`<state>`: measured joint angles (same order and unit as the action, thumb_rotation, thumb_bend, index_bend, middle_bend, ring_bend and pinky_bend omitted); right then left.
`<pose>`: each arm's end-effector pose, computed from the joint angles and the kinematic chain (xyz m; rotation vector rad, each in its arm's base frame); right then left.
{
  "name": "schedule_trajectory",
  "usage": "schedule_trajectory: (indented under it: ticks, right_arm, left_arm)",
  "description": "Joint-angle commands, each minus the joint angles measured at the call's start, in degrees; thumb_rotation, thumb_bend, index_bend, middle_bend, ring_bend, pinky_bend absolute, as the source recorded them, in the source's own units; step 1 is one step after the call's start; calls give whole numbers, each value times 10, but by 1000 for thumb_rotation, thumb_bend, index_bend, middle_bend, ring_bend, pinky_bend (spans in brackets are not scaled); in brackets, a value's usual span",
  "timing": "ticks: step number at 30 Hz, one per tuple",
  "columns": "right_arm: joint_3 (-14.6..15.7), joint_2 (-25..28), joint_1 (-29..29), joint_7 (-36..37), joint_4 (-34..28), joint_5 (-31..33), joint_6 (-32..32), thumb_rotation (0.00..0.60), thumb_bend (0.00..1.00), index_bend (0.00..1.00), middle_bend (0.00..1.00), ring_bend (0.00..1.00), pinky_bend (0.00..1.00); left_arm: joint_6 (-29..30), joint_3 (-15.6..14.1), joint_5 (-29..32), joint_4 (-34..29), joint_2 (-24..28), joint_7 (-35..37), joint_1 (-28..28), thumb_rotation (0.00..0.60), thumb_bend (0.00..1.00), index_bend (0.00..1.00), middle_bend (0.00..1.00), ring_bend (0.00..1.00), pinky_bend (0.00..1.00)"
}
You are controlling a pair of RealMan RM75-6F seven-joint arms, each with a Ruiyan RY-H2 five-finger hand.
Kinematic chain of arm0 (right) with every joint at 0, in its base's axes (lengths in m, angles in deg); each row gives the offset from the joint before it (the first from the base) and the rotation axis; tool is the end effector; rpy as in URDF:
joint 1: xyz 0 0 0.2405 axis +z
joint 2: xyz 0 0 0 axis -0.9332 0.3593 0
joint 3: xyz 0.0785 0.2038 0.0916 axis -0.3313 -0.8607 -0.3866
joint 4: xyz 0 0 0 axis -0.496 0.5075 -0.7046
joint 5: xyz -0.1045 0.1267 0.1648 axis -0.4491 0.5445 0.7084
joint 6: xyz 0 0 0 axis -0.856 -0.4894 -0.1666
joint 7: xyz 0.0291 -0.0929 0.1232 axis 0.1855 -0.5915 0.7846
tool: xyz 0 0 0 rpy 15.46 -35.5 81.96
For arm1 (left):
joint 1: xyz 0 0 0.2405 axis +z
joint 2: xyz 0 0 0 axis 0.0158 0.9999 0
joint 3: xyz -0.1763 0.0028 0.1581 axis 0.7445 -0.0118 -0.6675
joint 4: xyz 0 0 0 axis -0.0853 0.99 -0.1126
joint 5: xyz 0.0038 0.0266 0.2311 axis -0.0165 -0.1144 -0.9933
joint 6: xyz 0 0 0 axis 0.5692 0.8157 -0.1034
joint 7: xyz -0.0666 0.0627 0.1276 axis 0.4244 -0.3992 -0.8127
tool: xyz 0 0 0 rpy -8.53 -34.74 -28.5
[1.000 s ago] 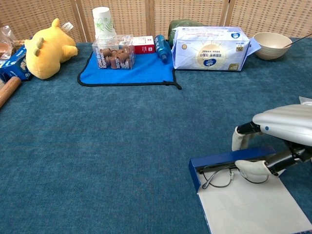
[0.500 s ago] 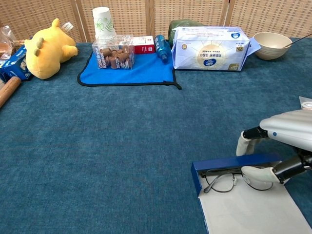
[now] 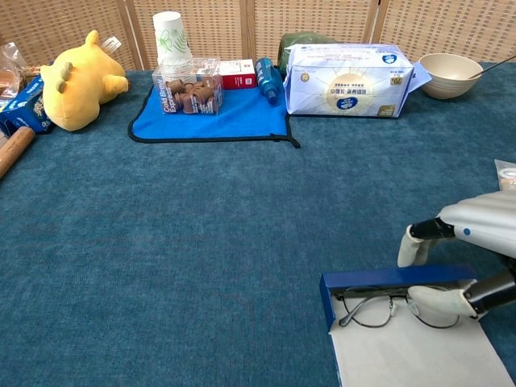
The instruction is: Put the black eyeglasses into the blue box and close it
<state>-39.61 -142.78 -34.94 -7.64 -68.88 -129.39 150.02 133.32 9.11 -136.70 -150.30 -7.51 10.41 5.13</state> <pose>-0.1447 -0.1808 -0.0174 2.0455 -1.0787 0.5525 -0.2682 0.1349 0.1817 -1.2800 -0.8663 -1.1610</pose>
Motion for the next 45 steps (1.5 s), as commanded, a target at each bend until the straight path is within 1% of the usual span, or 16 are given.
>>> schedule_trajectory:
  ticks: [1,7,13,16,18,20,23,27,28,30,32,33,37,39,42,45]
  right_arm:
    - [1,0,-2,-3,-2,-3,-1,139,359,299,331,242,249]
    - [2,0,-7,-3,-3,-8,-3,139,359,298,331,242,249]
    - [1,-1,-10,-4,-3,-9,-6,139,356,290,330,243,249]
    - [-1,-1,-11,-1,-2,-13,-7,139,333,244,304,207,242]
    - [-3,-2,-13,4,1,-22,-7,139,327,202,265,159,228]
    - [-5,-1,-15,11,1,-34,-7,138,328,164,240,141,222]
    - [-8,2,-21,26,2,-58,-3,143,329,110,210,114,219]
    - [-7,5,-35,49,3,-100,12,154,329,47,195,98,219]
    - [-5,5,-41,56,5,-116,18,165,329,38,192,95,219]
    - [0,3,-54,67,10,-143,30,225,330,18,185,90,218]
    - [9,1,-69,79,18,-174,45,297,329,1,172,81,218]
    - [16,-1,-78,84,24,-190,53,320,329,0,165,77,218]
    - [37,-8,-111,93,41,-240,84,365,328,0,145,58,215]
    - [48,-16,-133,98,52,-266,104,402,327,0,132,45,213]
    - [57,-31,-160,103,75,-297,126,424,319,0,122,36,209]
    - [66,-46,-183,109,104,-328,144,423,292,0,117,34,207]
  left_arm:
    - [1,-1,0,0,0,1,1,529,318,58,1,0,0]
    - [3,-1,0,3,0,3,2,537,318,57,0,0,0]
    - [3,-1,-1,4,0,2,2,529,318,57,1,0,0]
    - [3,-1,-1,3,-1,2,2,527,318,58,0,0,0]
    - [3,0,-1,3,-1,1,2,533,318,57,0,0,0]
    - [4,0,-1,3,0,1,3,536,318,57,0,0,0]
    - [5,-1,0,3,-1,1,4,531,319,57,0,0,0]
    - [8,-3,-1,5,-3,3,7,531,318,56,1,0,0]
    - [9,-4,-2,5,-3,4,8,531,318,56,1,0,0]
    - [11,-5,-2,7,-4,6,10,532,318,55,1,0,0]
    - [13,-4,-1,10,-5,10,10,536,318,54,1,0,0]
    - [14,-3,0,12,-6,14,10,533,318,53,2,0,0]
    - [15,3,10,20,-5,35,9,531,318,52,2,0,0]
    - [15,4,12,25,-4,47,8,527,319,52,2,0,0]
    - [11,6,16,33,-7,61,5,530,319,50,1,0,0]
    - [0,8,23,43,-7,75,-1,535,318,45,1,0,0]
